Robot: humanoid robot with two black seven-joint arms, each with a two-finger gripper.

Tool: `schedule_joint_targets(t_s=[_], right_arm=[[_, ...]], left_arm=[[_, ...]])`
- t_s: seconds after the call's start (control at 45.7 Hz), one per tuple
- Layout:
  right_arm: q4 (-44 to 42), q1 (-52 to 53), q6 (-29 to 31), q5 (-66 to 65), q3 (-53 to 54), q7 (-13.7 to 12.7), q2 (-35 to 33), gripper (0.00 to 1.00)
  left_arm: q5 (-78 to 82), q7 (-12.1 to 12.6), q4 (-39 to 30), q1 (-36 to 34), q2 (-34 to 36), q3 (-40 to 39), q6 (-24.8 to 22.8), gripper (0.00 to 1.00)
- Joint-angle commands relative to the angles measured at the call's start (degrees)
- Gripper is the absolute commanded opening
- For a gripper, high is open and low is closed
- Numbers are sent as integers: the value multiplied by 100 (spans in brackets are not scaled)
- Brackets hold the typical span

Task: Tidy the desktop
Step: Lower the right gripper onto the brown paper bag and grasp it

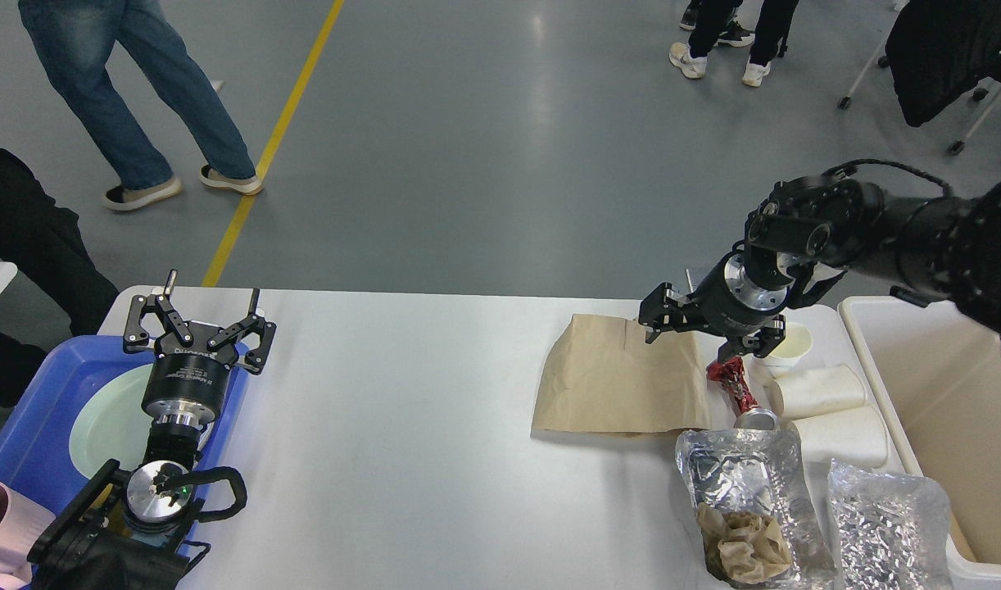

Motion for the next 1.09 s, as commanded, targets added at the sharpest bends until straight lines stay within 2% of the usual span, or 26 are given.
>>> schedule_joint_targets(t_s=[0.0, 0.088, 0.241, 0.328, 0.635, 0.854, 1.029, 1.072], right_arm=[[-974, -867, -4, -230, 403, 9, 201, 100], [-1054, -1052, -196, -230, 430, 1, 245, 100], [-1036, -1351, -1224, -388, 403, 1, 342, 100], [-1010, -1439, -1550, -590, 403, 1, 351, 100], [-1010, -1659, -1691, -643, 430, -8, 526, 100], [-993, -1957, -2490, -617, 465, -35, 711, 100], [-1001, -2133, -2658, -643, 465, -35, 816, 100], [-1001, -2142, -2710, -635, 465, -35, 825, 96]], left_arm=[[0, 0, 0, 0, -2, 3, 0, 96], [0, 0, 0, 0, -2, 2, 0, 96], [0, 0, 0, 0, 7, 3, 0, 96], [0, 0, 0, 0, -2, 3, 0, 96], [0, 0, 0, 0, -2, 3, 0, 96], [0, 0, 0, 0, -2, 3, 0, 96], [0, 0, 0, 0, 7, 3, 0, 96], [0, 0, 0, 0, -2, 3, 0, 96]])
